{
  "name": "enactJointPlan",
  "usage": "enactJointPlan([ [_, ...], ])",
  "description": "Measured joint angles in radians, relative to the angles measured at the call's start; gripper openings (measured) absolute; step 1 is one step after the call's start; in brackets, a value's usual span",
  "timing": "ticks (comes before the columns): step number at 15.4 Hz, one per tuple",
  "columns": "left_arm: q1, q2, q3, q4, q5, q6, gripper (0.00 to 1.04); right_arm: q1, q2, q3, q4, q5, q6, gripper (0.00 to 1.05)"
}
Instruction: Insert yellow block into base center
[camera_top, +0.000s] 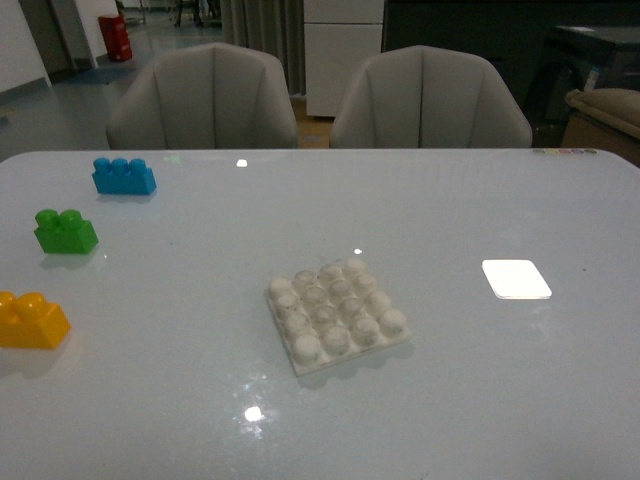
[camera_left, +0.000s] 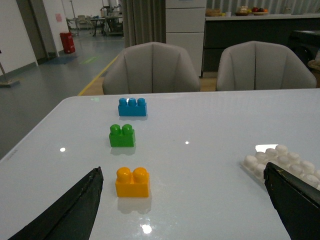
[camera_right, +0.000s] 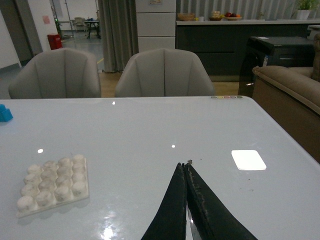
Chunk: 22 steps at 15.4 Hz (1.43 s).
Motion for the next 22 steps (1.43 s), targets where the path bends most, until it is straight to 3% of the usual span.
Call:
enactJointPlan([
  [1,0.0,0.0,0.0,0.0,0.0,0.0,0.98,0.0,-0.015,0.0,-0.014,0.0,0.0,0.02],
  [2,0.0,0.0,0.0,0.0,0.0,0.0,0.98,0.0,-0.102,0.0,-0.146,0.0,0.0,0.02],
  [3,0.0,0.0,0.0,-0.001,0.0,0.0,0.98,0.0,-0.19,0.002,-0.181,-0.001,0.0,0.02],
  [8,0.0,0.0,0.0,0.0,0.0,0.0,0.98,0.0,-0.191,0.001,-0.2,0.0,-0.001,0.03],
  [14,-0.003,0.005,0.004,-0.027,-0.008,-0.006,0.98,0.0,-0.191,0.001,-0.2,0.0,-0.001,0.7],
  [15,-0.034,0.052,0.057,-0.177,-0.064,-0.039,0.98,0.0,-0.191,0.001,-0.2,0.0,-0.001,0.77],
  [16,-0.121,0.21,0.161,-0.334,-0.161,-0.11,0.98,0.0,-0.191,0.001,-0.201,0.0,0.0,0.9],
  [17,-0.159,0.254,0.2,-0.375,-0.192,-0.135,0.98,0.0,-0.191,0.001,-0.199,-0.001,0.0,0.97],
  [18,-0.183,0.257,0.225,-0.389,-0.207,-0.154,0.98,0.0,-0.191,0.001,-0.2,0.001,0.0,1.0],
  [20,-0.147,0.28,0.254,-0.307,-0.182,-0.158,0.98,0.0,-0.191,0.001,-0.2,0.0,0.0,0.98],
  [22,0.001,0.451,0.262,-0.128,-0.052,-0.121,0.98,0.0,-0.191,0.001,-0.2,0.0,0.0,0.98],
])
